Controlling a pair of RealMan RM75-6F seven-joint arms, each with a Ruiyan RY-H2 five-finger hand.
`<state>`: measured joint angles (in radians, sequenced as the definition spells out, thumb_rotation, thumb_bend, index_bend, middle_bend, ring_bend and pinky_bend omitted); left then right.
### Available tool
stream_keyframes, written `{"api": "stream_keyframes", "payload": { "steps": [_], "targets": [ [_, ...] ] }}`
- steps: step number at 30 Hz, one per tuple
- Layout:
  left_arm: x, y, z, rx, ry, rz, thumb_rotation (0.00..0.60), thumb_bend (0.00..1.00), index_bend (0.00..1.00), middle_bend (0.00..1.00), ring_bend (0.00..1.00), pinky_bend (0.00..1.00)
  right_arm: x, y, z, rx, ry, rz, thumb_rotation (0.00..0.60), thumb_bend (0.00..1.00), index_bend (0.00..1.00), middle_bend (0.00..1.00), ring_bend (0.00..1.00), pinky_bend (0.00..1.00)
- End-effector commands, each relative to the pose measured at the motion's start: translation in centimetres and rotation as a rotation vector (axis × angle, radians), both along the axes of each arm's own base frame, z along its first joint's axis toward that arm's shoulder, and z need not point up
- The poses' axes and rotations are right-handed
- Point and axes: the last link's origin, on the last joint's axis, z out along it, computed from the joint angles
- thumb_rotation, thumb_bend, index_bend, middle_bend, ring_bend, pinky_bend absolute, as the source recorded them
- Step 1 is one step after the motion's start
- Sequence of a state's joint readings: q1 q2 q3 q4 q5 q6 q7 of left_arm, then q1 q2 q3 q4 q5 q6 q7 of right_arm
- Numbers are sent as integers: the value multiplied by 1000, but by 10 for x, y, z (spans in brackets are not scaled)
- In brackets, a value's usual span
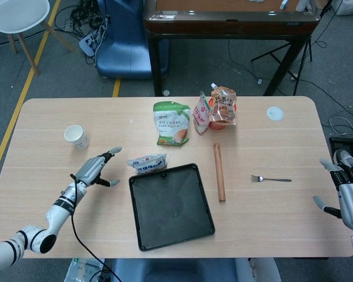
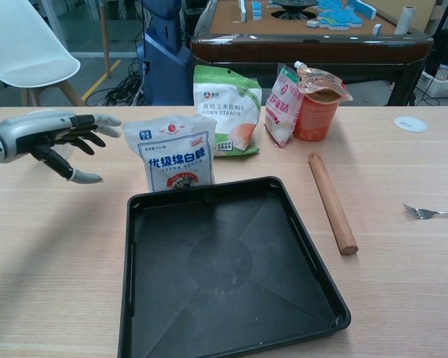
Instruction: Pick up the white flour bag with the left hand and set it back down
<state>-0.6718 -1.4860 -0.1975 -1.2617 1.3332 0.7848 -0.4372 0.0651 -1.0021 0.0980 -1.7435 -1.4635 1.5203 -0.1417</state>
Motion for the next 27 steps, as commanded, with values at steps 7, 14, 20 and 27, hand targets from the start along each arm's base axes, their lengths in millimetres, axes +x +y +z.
{"api": "stream_keyframes", "payload": {
  "steps": [7,14,20,27],
  "targets": [
    [23,15,-27,-39,-52,11,600,212,42,98,147,152,-3,1,1,-2,0,-13,600,174,178,282,205,218],
    [40,26,-51,-75,-76,30,600,211,41,98,147,152,-8,5,3,-10,1,-34,600,174,178,282,205,218],
    [49,31,-66,-92,-72,31,600,209,40,98,147,153,-11,7,5,-16,-1,-45,600,174,178,282,205,218],
    [59,37,-77,-97,-88,44,600,209,41,98,153,162,-15,10,6,-22,-4,-60,600,174,178,282,204,218]
  ]
}}
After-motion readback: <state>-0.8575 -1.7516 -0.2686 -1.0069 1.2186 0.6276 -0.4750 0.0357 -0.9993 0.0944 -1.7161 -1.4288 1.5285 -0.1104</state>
